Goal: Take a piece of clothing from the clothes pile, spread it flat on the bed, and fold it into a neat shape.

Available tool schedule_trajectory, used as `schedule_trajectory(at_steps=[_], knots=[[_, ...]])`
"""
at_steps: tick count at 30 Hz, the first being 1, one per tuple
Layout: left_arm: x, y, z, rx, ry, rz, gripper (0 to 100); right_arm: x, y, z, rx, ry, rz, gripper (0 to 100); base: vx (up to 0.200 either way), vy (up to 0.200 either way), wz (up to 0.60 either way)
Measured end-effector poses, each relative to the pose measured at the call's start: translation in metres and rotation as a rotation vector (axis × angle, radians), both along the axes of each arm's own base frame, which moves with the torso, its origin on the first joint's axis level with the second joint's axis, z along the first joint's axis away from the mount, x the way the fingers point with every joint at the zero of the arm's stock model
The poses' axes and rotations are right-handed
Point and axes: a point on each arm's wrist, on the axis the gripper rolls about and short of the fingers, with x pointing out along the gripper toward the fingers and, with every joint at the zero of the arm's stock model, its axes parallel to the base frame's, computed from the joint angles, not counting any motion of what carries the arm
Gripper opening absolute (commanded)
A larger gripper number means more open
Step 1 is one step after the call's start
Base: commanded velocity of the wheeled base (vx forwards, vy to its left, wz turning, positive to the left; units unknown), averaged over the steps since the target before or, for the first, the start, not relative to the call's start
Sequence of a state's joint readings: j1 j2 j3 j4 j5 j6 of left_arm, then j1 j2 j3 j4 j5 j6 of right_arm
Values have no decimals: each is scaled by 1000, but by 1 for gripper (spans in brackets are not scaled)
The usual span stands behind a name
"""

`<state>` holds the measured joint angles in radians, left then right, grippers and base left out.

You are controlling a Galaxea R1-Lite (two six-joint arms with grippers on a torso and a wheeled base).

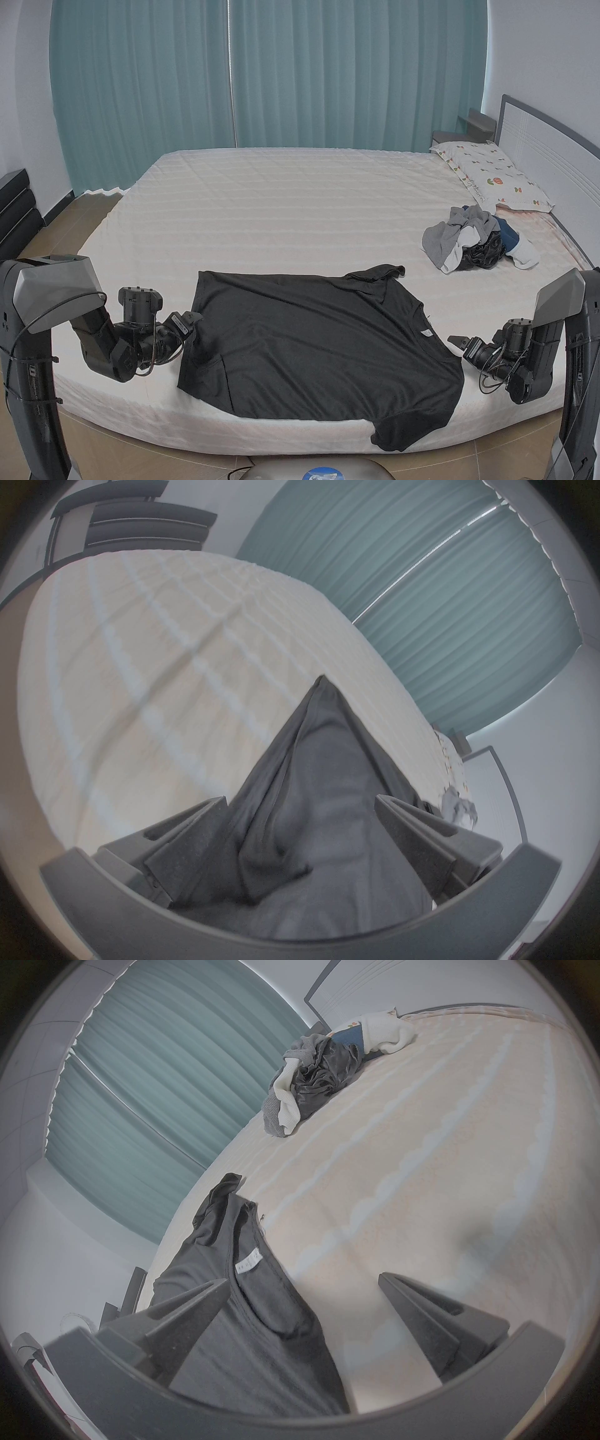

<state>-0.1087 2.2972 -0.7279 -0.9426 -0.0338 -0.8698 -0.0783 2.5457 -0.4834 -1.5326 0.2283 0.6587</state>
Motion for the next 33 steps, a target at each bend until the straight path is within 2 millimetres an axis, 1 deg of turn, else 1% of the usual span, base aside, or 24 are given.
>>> schedule_trajectory(at_steps=[4, 9, 15, 20, 25, 33], knots=[[-19, -5, -3, -13, 37, -73, 100, 0, 0, 0, 0, 1, 0, 100, 0, 0, 0], [-29, -10, -4, -29, 53, -134, 100, 0, 0, 0, -1, 1, 0, 100, 0, 0, 0], [-28, -19, -1, -28, 39, -165, 100, 0, 0, -1, -1, 1, -1, 100, 0, 0, 0], [-18, -24, 0, -9, 6, -190, 100, 0, 0, -1, -2, 1, 0, 100, 0, 0, 0], [-11, -27, -8, 22, 3, -206, 100, 0, 0, -1, -3, 2, 0, 100, 0, 0, 0], [-15, -29, -19, 66, 29, -245, 100, 0, 0, -1, -3, 2, 0, 100, 0, 0, 0]])
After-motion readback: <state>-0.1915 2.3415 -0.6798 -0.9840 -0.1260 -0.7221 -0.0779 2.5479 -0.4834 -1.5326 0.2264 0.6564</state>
